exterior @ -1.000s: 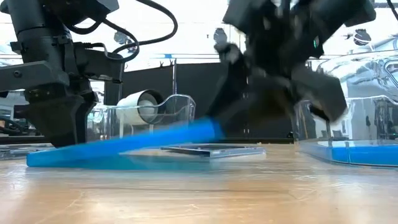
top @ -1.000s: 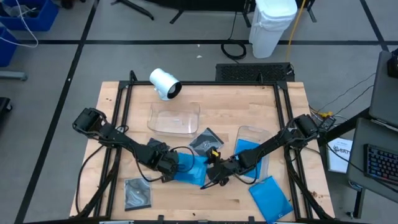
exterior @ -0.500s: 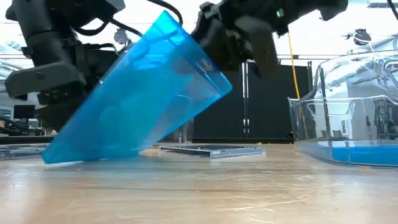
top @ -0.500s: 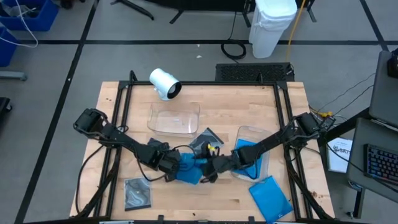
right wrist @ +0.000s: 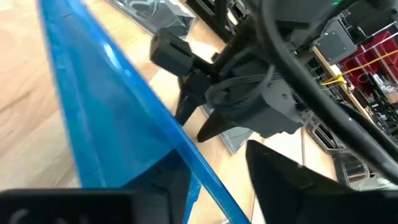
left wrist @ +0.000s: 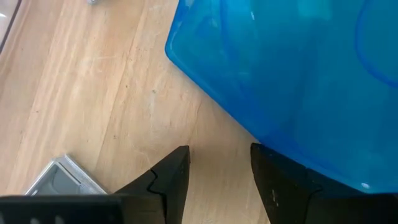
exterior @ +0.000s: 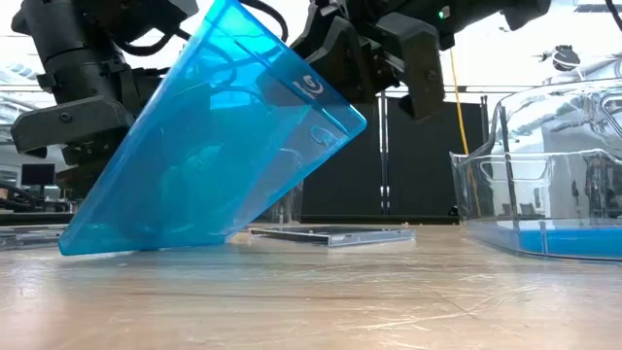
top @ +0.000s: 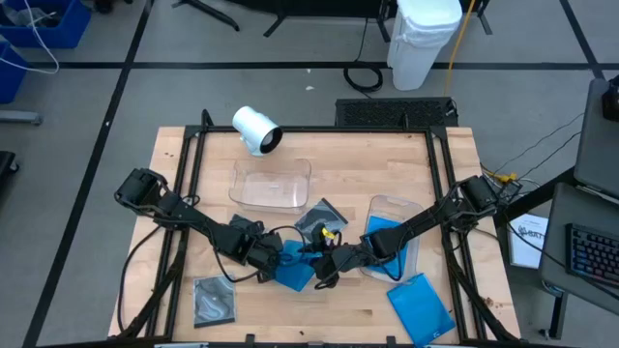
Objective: Pick & place jewel cases by type
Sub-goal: Put the left blue cd case into the right transparent bin
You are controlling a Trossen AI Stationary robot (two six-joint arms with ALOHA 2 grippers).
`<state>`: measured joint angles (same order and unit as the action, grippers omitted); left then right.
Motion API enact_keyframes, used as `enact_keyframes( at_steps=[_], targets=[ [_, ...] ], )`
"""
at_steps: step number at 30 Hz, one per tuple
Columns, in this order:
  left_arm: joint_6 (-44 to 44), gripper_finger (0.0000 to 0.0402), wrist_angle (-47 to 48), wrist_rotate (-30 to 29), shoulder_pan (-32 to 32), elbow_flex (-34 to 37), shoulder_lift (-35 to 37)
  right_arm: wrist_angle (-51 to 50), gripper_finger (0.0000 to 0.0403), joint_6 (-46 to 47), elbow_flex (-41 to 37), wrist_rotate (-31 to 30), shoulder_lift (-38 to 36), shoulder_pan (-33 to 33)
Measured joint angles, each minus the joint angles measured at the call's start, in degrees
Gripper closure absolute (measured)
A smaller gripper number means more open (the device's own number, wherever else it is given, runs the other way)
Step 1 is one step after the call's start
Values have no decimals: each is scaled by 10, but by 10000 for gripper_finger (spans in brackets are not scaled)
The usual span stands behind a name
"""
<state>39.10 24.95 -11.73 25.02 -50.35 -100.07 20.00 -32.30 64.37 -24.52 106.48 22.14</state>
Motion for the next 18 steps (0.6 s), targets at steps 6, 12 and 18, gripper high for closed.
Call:
enact_keyframes(
  at_steps=[6,12,18],
  targets=[
    [0,222,33,24,2,2,31,-15,391,-8,-1,1,0,17],
    [-2,222,58,20,1,3,80,-27,400,-29,-1,-72,-10,43],
    [4,222,65,17,4,2,101,-69,401,-29,-1,-139,-77,74]
  ],
)
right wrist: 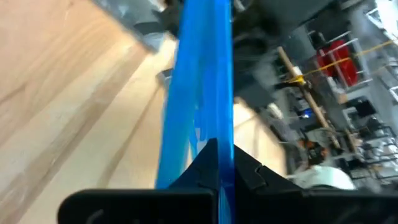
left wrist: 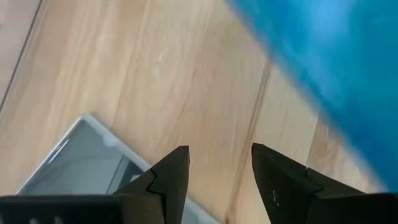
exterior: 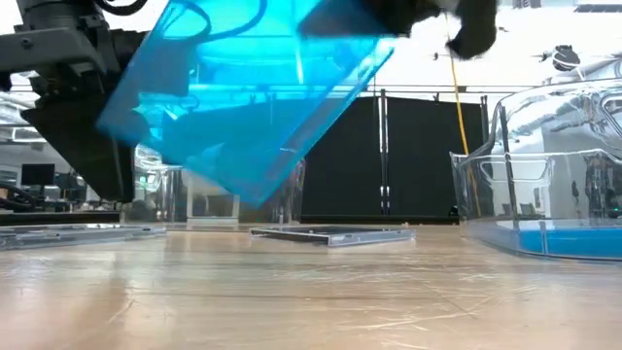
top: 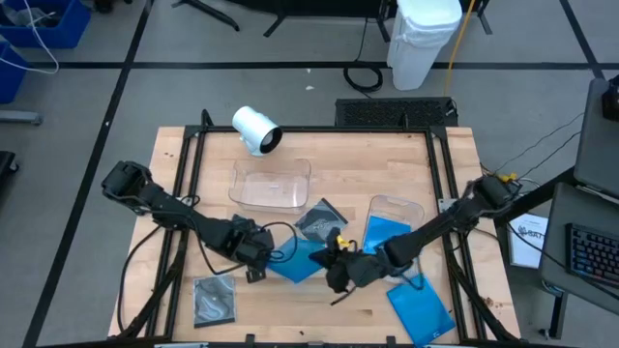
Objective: Pick & place jewel cases by type
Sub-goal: Put the left blue cd case into the right transparent bin
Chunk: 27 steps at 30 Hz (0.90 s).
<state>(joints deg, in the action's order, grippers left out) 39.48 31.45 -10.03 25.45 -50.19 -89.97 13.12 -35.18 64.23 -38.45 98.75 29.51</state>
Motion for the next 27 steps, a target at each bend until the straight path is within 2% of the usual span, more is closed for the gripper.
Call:
enact_keyframes(
  at_steps=[13,22,27],
  targets=[
    [-3,222,0,-5,4,0,3,-183,402,107,0,-186,-191,82],
    [-2,222,1,-5,4,0,3,-310,403,207,0,-352,-268,166],
    [-2,222,1,-5,4,0,3,-336,403,281,0,-364,-277,201]
  ],
)
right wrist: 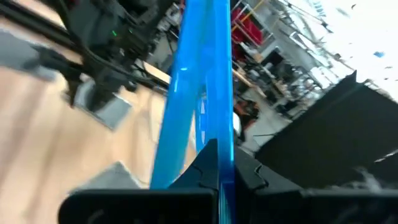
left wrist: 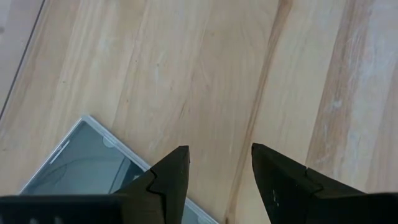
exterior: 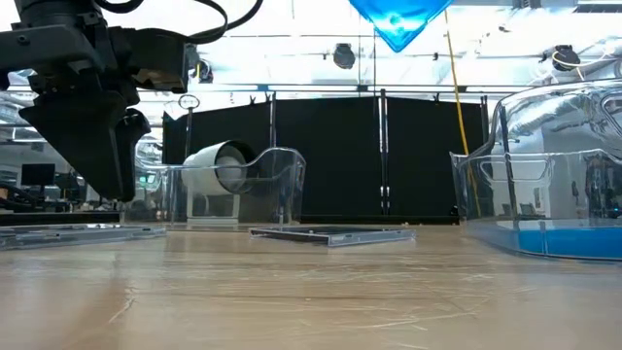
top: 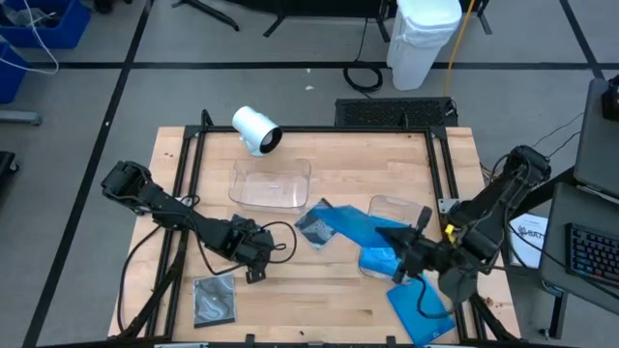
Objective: Pick & place jewel cases by type
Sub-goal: Put the left blue cd case into the right transparent bin
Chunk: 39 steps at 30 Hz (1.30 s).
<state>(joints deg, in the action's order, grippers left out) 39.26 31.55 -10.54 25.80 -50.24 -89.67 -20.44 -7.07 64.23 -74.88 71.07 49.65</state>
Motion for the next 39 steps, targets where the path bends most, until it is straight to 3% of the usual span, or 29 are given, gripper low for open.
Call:
enact_keyframes(
  at_steps=[3,13,17,24,39],
  targets=[
    [1,222,0,0,0,0,0,-32,403,51,0,28,1,10],
    [0,222,0,0,0,0,0,-189,403,266,0,317,-18,-46],
    [0,222,-1,0,0,0,0,-298,403,361,7,386,-46,-80],
    [-13,222,-1,-1,-3,-1,0,-436,403,419,77,386,-89,-89],
    [-14,222,-2,-1,-4,-1,0,-489,403,360,102,374,-136,-119]
  ],
)
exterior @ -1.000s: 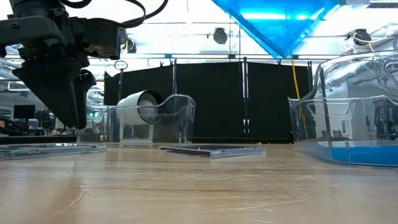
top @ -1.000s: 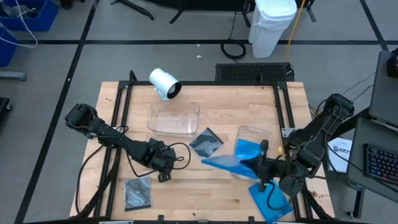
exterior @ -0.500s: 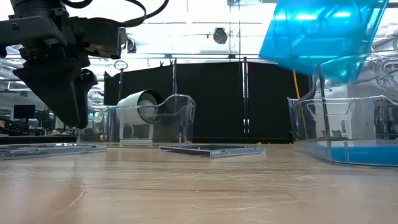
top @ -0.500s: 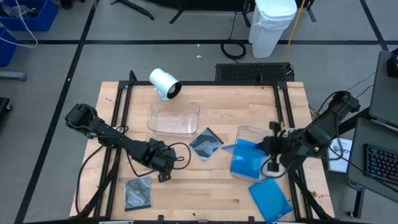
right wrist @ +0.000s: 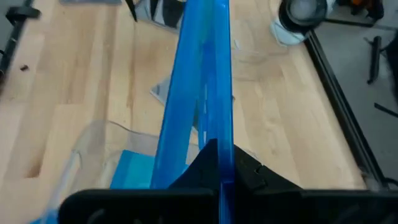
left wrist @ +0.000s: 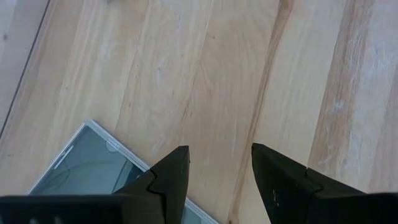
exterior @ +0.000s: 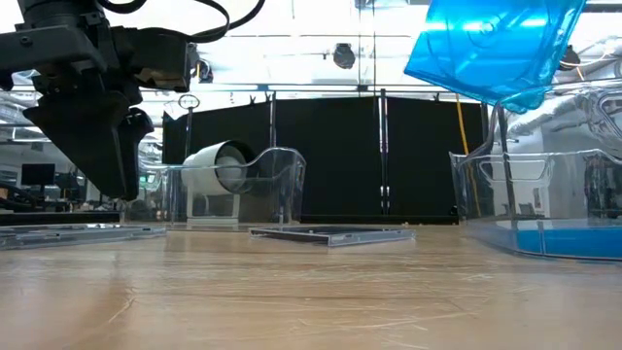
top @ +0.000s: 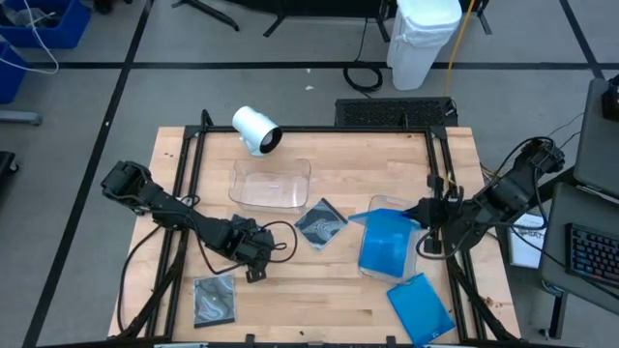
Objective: Pick & place jewel cases by type
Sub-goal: Put the left blue cd case into the right transparent bin
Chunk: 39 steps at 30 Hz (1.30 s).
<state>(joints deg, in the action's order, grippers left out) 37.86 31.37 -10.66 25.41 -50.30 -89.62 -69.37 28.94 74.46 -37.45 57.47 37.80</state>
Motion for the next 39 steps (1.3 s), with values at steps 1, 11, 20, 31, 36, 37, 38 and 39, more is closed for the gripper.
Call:
enact_keyframes(
  at_steps=[1,11,20,31,36,37,38,39],
  targets=[
    [-3,222,-1,-3,0,0,0,-9,403,2,-2,-2,-8,-4],
    [-66,222,-10,-114,0,0,2,49,403,-7,-106,-17,-171,-58],
    [-161,222,-128,-241,-7,94,140,173,403,-88,-233,2,-291,-121],
    [-337,222,-494,-176,-72,361,463,293,403,-206,-245,40,-327,-155],
    [-358,222,-489,-158,-86,411,579,338,403,-263,-245,77,-337,-174],
    [-361,222,-484,-152,-87,418,599,340,403,-266,-245,77,-341,-178],
    [-362,222,-479,-148,-87,422,616,338,403,-265,-245,77,-346,-182],
    [-363,222,-472,-148,-87,427,631,332,403,-260,-245,77,-352,-186]
  ],
)
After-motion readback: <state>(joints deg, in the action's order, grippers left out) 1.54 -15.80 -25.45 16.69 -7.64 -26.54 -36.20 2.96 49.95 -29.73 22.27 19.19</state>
